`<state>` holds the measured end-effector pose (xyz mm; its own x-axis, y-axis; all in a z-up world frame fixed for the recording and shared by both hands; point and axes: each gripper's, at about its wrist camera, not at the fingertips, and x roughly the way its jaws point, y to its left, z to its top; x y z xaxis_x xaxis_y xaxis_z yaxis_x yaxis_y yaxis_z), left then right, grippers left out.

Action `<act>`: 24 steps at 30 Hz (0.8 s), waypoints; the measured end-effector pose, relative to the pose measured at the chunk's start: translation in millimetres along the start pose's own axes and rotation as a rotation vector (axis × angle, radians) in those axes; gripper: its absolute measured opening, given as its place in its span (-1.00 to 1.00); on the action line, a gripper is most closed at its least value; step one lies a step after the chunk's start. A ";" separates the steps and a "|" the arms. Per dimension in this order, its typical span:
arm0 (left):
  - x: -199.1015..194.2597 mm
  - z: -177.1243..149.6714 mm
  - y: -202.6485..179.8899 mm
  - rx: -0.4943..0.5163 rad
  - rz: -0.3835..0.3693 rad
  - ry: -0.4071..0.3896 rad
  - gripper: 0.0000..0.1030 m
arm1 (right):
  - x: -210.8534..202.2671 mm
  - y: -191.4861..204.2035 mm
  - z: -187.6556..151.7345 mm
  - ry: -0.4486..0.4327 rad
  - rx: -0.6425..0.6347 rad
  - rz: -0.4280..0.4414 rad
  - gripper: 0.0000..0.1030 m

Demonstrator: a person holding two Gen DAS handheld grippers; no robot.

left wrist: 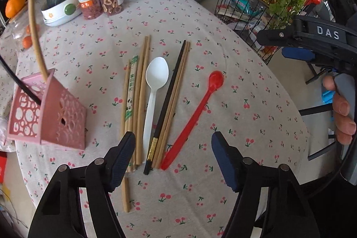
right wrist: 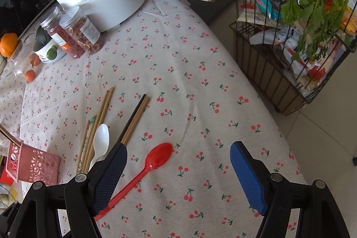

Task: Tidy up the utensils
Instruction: 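Grasp the white plastic spoon with the left tool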

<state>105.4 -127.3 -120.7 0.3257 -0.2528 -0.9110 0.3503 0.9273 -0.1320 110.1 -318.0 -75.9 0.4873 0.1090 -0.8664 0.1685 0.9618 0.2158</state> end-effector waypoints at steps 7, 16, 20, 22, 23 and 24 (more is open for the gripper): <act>49.3 54.3 3.3 -0.018 0.055 0.003 0.07 | 15.5 -19.5 6.3 0.061 0.041 0.010 0.57; 86.4 89.6 22.7 -0.099 0.086 0.046 -0.08 | 25.4 -38.1 13.3 0.082 0.074 0.005 0.57; 93.0 93.7 19.5 -0.074 0.119 0.054 -0.12 | 27.0 -41.6 14.2 0.087 0.075 0.006 0.57; 95.0 95.9 17.2 -0.062 0.124 0.061 -0.32 | 27.0 -43.0 14.5 0.087 0.077 0.006 0.57; 95.8 96.2 16.5 -0.056 0.129 0.062 -0.32 | 27.1 -43.4 14.6 0.087 0.078 0.006 0.57; 95.9 96.0 15.4 -0.052 0.131 0.064 -0.32 | 27.3 -43.6 14.8 0.088 0.080 0.005 0.57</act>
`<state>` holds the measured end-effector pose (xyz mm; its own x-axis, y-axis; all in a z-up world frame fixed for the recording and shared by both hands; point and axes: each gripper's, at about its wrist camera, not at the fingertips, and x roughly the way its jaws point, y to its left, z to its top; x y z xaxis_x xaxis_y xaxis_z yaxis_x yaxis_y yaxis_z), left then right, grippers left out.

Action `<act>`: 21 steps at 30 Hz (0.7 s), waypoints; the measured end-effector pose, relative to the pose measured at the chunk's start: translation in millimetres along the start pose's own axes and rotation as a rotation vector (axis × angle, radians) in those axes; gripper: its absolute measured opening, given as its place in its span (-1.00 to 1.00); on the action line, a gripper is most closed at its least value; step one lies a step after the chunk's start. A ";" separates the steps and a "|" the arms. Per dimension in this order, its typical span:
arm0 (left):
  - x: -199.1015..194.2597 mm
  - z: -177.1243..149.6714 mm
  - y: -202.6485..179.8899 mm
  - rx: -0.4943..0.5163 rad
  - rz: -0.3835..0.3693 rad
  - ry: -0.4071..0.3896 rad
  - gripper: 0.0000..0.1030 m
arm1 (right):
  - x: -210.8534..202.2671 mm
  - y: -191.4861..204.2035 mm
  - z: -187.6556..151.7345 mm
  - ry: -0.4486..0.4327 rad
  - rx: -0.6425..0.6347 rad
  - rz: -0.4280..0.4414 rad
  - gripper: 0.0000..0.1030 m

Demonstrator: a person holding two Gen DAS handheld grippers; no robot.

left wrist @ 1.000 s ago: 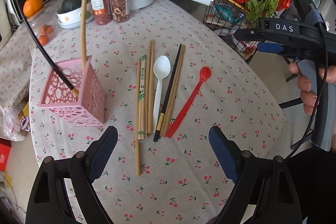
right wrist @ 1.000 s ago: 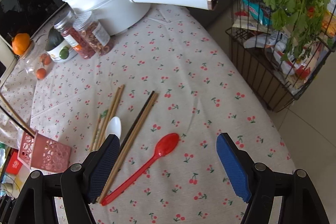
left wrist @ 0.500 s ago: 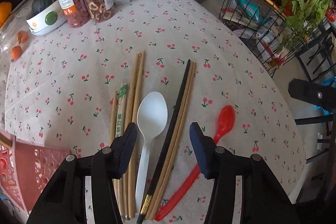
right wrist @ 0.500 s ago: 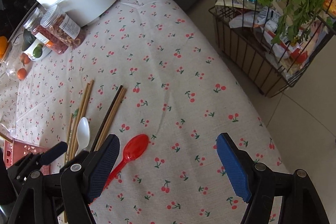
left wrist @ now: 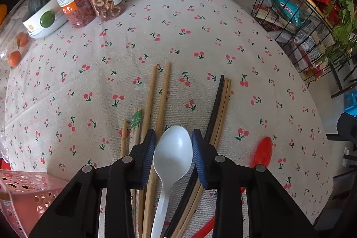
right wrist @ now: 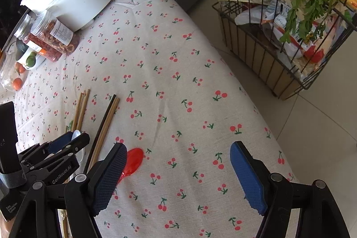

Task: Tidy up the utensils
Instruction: 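Grasp the white plastic spoon with the left tool, then lift the white spoon with the left tool while the right tool grasps the red plastic spoon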

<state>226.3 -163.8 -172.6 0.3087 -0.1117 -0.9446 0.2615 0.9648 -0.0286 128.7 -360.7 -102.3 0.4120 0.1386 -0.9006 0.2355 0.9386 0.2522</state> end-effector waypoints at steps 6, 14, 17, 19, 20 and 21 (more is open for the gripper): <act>-22.9 -7.4 -5.2 0.025 0.000 -0.051 -0.33 | 4.6 3.5 -0.5 0.017 -0.002 0.006 0.57; -103.0 -37.1 -1.5 0.056 -0.060 -0.192 -0.33 | 27.7 24.1 -8.7 0.085 -0.036 0.015 0.57; -128.8 -53.6 6.5 0.055 -0.085 -0.229 -0.33 | 41.5 35.3 -14.4 0.126 -0.055 0.005 0.56; -142.3 -64.7 14.3 0.049 -0.099 -0.249 -0.33 | 49.7 43.6 -17.5 0.146 -0.067 0.008 0.50; -147.9 -70.5 18.9 0.045 -0.106 -0.258 -0.33 | 53.5 47.3 -18.6 0.157 -0.070 0.012 0.42; -153.1 -75.9 22.5 0.042 -0.112 -0.266 -0.33 | 56.9 51.2 -19.8 0.167 -0.071 0.016 0.36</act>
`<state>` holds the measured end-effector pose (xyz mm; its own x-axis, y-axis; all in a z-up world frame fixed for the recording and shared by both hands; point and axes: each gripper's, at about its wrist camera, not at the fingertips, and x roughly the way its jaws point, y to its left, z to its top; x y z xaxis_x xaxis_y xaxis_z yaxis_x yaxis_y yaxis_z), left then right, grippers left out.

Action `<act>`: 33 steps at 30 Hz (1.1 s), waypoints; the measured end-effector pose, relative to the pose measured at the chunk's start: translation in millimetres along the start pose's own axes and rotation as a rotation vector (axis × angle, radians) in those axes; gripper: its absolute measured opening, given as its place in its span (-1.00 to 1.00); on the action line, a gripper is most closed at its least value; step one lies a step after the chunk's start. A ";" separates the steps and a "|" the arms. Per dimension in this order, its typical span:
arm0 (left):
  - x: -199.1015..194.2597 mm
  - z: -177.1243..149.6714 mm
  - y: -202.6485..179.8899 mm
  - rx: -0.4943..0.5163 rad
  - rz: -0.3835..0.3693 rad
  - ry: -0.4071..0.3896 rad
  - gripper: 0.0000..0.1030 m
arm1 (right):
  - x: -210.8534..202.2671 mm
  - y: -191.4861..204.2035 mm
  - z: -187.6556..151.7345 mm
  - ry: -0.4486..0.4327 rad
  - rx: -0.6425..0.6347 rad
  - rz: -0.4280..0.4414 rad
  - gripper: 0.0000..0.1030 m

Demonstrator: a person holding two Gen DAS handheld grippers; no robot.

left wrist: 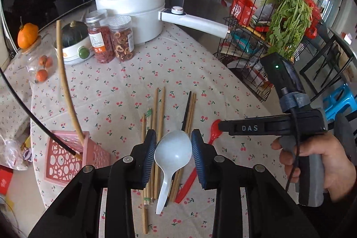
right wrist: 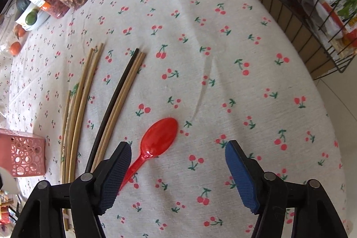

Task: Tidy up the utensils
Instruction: 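Lift the white spoon with the left tool while the right tool grasps the red plastic spoon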

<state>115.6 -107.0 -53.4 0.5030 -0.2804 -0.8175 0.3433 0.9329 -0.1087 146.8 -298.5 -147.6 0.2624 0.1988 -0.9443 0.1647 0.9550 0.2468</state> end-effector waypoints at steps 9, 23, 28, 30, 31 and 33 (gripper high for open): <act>-33.9 -35.1 38.1 -0.084 -0.040 -0.062 -0.34 | 29.2 27.2 -1.3 0.033 -0.025 -0.103 0.11; -64.8 -52.3 67.6 -0.125 -0.069 -0.111 -0.34 | 26.0 36.3 -8.4 -0.090 -0.063 -0.134 -0.50; -94.9 -52.5 78.4 -0.150 -0.088 -0.185 -0.34 | -3.1 35.6 -13.0 -0.183 -0.066 -0.072 -0.50; -111.2 -50.9 82.0 -0.163 -0.096 -0.235 -0.34 | -20.4 37.8 -16.2 -0.224 -0.064 -0.030 -0.51; -119.3 -50.0 84.2 -0.169 -0.098 -0.263 -0.34 | -30.2 40.1 -18.8 -0.249 -0.067 -0.011 -0.51; -134.6 -47.8 88.7 -0.183 -0.097 -0.329 -0.34 | -49.4 46.2 -23.9 -0.303 -0.082 0.017 -0.51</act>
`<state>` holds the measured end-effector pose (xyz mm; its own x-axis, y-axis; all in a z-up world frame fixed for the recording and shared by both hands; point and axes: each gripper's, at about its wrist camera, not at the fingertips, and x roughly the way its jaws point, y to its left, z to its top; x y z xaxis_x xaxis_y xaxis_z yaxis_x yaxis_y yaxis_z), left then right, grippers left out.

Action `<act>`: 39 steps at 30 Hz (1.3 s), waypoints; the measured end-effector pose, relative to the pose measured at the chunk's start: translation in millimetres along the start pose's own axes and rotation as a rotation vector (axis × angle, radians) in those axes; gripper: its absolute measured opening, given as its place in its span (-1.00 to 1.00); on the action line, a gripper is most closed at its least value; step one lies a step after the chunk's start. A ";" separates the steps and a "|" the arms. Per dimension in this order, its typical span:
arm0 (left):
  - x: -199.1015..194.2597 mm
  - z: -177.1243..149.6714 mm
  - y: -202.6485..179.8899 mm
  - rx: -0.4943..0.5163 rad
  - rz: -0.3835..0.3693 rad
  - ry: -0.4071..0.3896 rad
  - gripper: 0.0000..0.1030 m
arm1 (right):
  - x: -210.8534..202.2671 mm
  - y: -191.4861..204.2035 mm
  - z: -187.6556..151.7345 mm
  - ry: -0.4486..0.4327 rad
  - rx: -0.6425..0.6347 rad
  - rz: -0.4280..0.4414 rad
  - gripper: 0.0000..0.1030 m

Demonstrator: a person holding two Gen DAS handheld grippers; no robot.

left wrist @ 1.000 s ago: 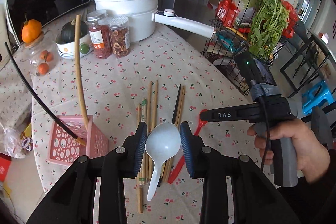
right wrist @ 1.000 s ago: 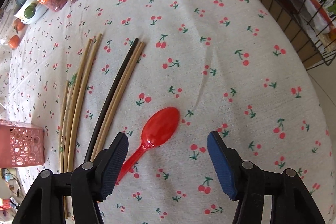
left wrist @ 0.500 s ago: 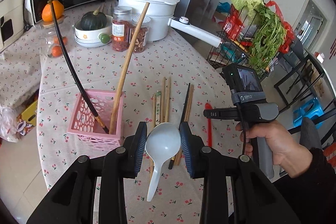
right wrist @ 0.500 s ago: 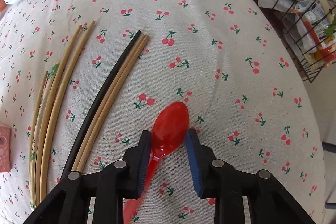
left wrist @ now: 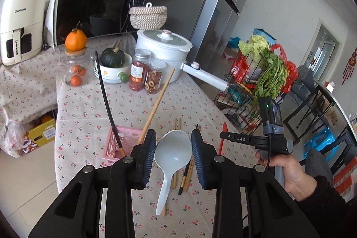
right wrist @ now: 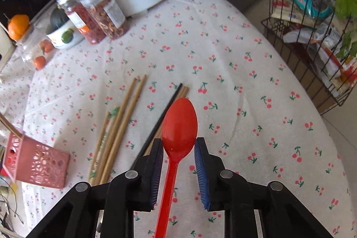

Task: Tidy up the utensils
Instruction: 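Lift the white spoon with the left tool while the right tool grasps the red plastic spoon, then drop the white spoon into the basket with left tool while right tool drops red spoon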

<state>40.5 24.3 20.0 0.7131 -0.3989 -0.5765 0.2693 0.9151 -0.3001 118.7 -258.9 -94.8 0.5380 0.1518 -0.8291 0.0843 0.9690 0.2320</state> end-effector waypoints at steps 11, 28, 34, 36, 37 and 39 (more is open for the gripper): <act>-18.0 12.8 10.2 0.052 0.094 -0.353 -0.33 | -81.2 41.1 2.2 -0.277 -0.103 0.111 -0.51; 65.8 3.2 41.1 0.073 0.196 -0.308 -0.31 | -102.8 83.0 -0.1 -0.447 -0.184 0.150 -0.51; 60.2 2.9 40.1 0.057 0.168 -0.221 -0.03 | -107.3 104.4 -5.4 -0.517 -0.211 0.186 -0.50; 52.7 2.6 41.5 0.041 0.169 -0.197 0.14 | -110.8 112.1 -7.3 -0.546 -0.215 0.202 -0.50; 49.1 2.1 43.5 0.029 0.168 -0.180 0.19 | -112.5 116.0 -8.0 -0.561 -0.216 0.210 -0.50; 42.1 -0.1 49.4 -0.004 0.174 -0.141 0.33 | -114.8 124.3 -9.5 -0.586 -0.218 0.224 -0.50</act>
<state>83.7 52.7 -19.2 0.8323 -0.2226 -0.5076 0.1320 0.9691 -0.2084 59.5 -154.0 24.4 0.8951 0.2825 -0.3450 -0.2209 0.9530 0.2073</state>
